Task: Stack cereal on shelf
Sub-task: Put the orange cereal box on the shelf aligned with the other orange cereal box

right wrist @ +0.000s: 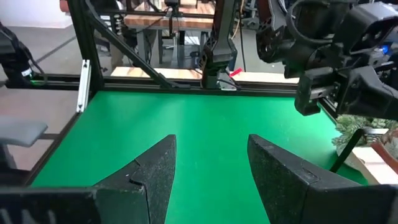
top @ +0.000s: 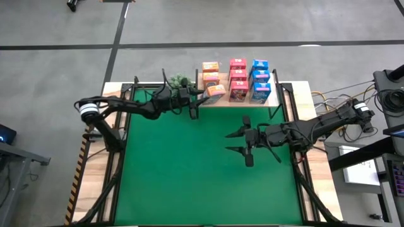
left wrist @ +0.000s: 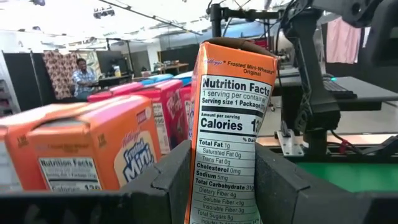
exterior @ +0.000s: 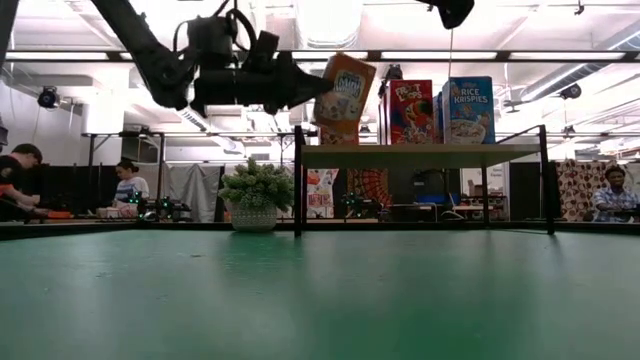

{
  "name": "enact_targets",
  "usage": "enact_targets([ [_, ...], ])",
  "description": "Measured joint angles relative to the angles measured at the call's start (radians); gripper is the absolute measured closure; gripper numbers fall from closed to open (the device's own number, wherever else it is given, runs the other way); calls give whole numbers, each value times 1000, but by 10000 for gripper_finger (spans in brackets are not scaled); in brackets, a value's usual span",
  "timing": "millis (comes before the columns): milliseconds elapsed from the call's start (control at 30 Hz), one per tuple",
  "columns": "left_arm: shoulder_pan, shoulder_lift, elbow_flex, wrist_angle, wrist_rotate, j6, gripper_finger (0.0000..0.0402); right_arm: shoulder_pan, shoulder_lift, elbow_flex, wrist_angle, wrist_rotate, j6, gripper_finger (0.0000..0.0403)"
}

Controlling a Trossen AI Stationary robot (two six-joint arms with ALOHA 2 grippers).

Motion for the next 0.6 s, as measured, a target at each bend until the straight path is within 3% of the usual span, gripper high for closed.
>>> enact_targets([
  [233, 15, 40, 1, 39, 0, -27, 266, 0, 2, 0, 1, 0, 1, 214],
  [600, 19, 44, 1, 38, 0, -55, 219, 0, 3, 0, 8, 0, 0, 214],
])
